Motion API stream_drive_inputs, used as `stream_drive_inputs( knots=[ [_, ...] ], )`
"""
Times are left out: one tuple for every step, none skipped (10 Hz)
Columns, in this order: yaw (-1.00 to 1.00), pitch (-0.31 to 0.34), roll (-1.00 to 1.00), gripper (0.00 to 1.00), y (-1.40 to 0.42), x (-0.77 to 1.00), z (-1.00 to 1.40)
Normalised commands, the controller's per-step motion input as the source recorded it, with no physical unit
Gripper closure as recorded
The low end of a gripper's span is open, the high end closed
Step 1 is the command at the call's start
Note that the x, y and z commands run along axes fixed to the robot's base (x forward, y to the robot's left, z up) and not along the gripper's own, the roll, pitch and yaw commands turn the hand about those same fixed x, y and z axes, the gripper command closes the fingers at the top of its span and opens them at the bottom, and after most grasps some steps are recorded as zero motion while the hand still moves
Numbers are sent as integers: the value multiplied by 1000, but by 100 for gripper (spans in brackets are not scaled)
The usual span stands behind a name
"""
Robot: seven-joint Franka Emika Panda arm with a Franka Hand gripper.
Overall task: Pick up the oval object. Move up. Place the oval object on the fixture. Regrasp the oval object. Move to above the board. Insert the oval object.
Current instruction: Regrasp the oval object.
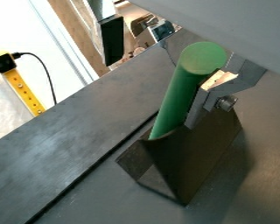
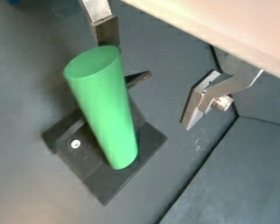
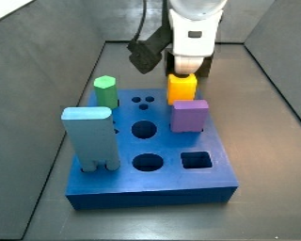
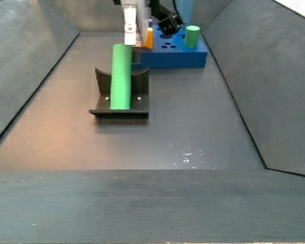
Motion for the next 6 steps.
stream_drive_inputs(
  knots=[
    [75,143,105,0,-15,473,-29],
    [87,141,102,0,-16,382,-22],
    [93,140,98,0,-18,320,-25],
    [96,138,94,0,-20,280,-26],
    [100,136,91,0,-22,175,-18],
    [0,0,0,100,0,0,0]
  ],
)
